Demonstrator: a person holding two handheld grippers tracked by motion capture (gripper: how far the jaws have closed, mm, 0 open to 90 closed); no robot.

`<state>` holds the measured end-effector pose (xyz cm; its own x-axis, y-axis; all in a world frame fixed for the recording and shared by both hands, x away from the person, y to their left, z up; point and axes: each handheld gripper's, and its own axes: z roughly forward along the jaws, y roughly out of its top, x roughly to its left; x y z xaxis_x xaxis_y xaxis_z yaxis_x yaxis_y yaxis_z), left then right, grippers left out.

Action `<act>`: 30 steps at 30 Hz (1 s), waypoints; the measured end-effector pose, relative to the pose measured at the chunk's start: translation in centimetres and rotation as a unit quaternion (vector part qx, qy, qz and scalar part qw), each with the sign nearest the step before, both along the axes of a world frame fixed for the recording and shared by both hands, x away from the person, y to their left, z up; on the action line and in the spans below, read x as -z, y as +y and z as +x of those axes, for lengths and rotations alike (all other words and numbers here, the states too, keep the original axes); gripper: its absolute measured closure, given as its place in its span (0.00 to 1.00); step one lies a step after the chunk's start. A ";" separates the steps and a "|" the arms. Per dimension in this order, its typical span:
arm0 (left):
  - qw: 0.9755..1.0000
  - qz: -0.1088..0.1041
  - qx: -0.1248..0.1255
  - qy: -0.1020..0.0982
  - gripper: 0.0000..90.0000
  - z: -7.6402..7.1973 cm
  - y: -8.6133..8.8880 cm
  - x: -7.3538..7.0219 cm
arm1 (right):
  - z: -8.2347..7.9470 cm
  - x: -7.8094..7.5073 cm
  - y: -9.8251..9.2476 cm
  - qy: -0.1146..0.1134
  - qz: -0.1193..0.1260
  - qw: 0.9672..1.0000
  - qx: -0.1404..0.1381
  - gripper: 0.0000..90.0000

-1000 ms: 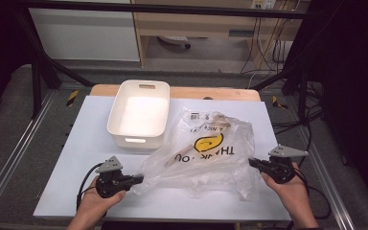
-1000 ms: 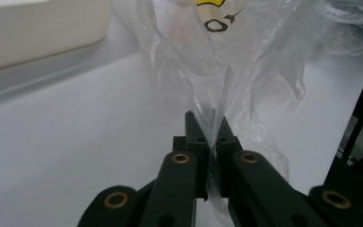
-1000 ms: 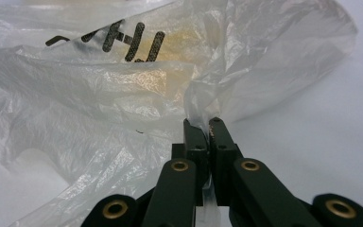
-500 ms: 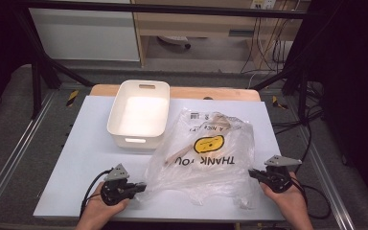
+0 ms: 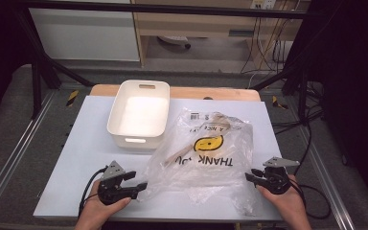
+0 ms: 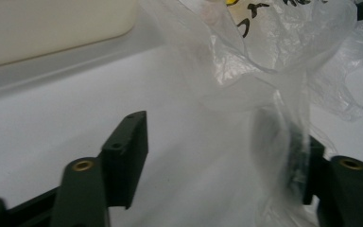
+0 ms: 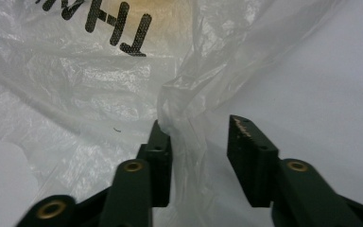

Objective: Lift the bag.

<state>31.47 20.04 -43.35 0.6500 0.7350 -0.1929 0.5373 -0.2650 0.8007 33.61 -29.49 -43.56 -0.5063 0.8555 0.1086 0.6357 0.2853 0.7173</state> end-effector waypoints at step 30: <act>0.997 -0.035 -0.031 -0.055 0.09 0.9 -0.7 -1.1 | 0.8 -1.5 1.2 -0.068 0.030 0.997 0.028 0.05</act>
